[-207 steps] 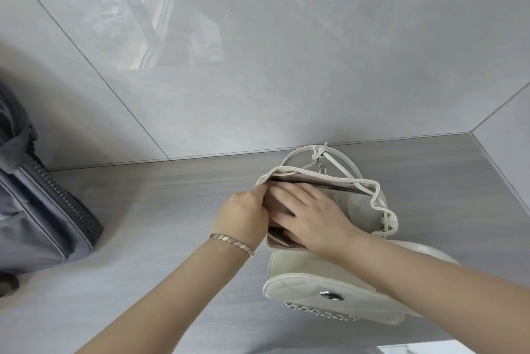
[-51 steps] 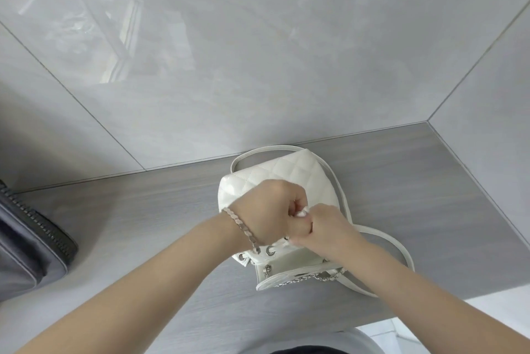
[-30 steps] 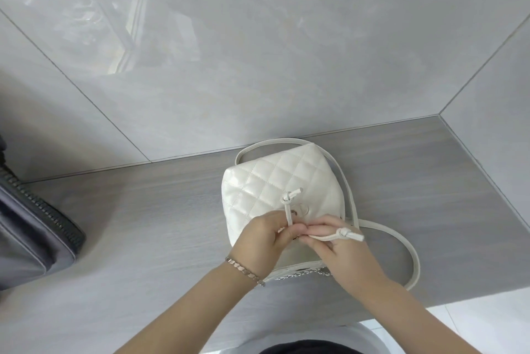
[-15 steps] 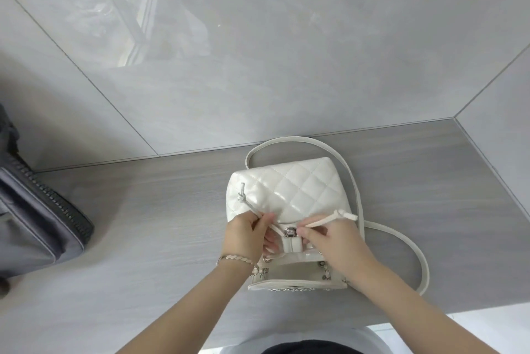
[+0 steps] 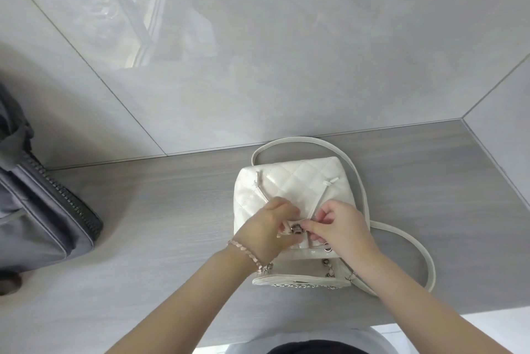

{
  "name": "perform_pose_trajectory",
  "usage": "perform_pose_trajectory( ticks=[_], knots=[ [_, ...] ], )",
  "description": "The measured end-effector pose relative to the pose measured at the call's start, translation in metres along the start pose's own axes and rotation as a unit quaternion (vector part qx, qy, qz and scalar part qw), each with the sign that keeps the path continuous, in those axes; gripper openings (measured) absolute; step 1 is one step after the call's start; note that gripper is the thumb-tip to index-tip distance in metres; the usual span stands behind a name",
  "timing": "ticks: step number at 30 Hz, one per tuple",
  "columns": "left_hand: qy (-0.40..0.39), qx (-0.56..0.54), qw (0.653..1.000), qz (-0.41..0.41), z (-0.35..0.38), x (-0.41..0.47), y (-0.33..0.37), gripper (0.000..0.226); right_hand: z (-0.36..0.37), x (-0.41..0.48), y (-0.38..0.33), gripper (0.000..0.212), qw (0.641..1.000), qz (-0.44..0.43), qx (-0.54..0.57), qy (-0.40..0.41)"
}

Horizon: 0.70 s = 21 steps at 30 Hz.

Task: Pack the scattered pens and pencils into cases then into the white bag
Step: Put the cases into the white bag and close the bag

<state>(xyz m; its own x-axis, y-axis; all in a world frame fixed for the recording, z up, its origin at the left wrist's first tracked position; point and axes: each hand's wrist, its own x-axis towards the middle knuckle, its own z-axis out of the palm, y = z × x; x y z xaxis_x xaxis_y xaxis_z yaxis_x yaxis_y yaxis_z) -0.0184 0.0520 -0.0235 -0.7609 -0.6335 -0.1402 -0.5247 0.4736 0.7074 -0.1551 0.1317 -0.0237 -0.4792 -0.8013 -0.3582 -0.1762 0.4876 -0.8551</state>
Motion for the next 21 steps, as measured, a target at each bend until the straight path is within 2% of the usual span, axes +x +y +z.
perform_pose_trajectory(
  ticks=[2,4,6,7,9,11,13,16,18,19,20,21],
  knots=[
    [-0.037,-0.013,0.999,0.001,-0.002,0.006,-0.004,0.039,-0.003,-0.009,0.000,0.018,0.999,-0.038,-0.028,-0.015],
    [-0.032,-0.023,0.999,-0.012,-0.005,0.011,-0.007,0.034,-0.007,-0.024,0.003,0.013,0.991,-0.086,-0.060,-0.085],
    [-0.048,-0.002,0.999,-0.022,-0.007,0.015,-0.006,0.029,-0.010,-0.041,0.015,0.034,0.963,-0.121,-0.169,-0.170],
    [-0.062,0.017,0.998,-0.025,-0.007,0.016,-0.004,0.028,-0.011,-0.048,0.023,0.041,0.940,-0.156,-0.246,-0.176],
    [-0.090,0.054,0.994,-0.031,-0.008,0.021,-0.002,0.029,-0.009,-0.053,0.046,0.030,0.907,-0.239,-0.322,-0.130],
    [-0.109,0.076,0.990,-0.041,-0.009,0.025,-0.001,0.032,-0.007,-0.054,0.053,0.017,0.914,-0.265,-0.295,-0.091],
    [-0.127,0.093,0.986,-0.053,-0.008,0.028,-0.001,0.034,-0.007,-0.048,0.043,0.014,0.912,-0.288,-0.288,-0.051],
    [-0.154,0.092,0.982,-0.057,-0.013,0.027,0.003,0.023,-0.009,-0.034,0.013,0.019,0.893,-0.339,-0.295,-0.004],
    [-0.186,0.014,0.978,-0.093,-0.022,0.028,0.005,0.030,-0.010,-0.023,0.000,0.023,0.901,-0.332,-0.280,-0.019],
    [-0.191,-0.070,0.969,-0.138,-0.025,0.029,0.005,0.039,-0.011,-0.017,-0.003,0.026,0.915,-0.302,-0.264,-0.031],
    [-0.205,-0.111,0.960,-0.157,-0.027,0.030,0.003,0.051,-0.011,-0.012,-0.003,0.031,0.933,-0.255,-0.249,-0.047],
    [-0.219,-0.099,0.959,-0.152,-0.028,0.029,0.002,0.061,-0.010,-0.008,-0.002,0.033,0.948,-0.206,-0.234,-0.061]
  ],
)
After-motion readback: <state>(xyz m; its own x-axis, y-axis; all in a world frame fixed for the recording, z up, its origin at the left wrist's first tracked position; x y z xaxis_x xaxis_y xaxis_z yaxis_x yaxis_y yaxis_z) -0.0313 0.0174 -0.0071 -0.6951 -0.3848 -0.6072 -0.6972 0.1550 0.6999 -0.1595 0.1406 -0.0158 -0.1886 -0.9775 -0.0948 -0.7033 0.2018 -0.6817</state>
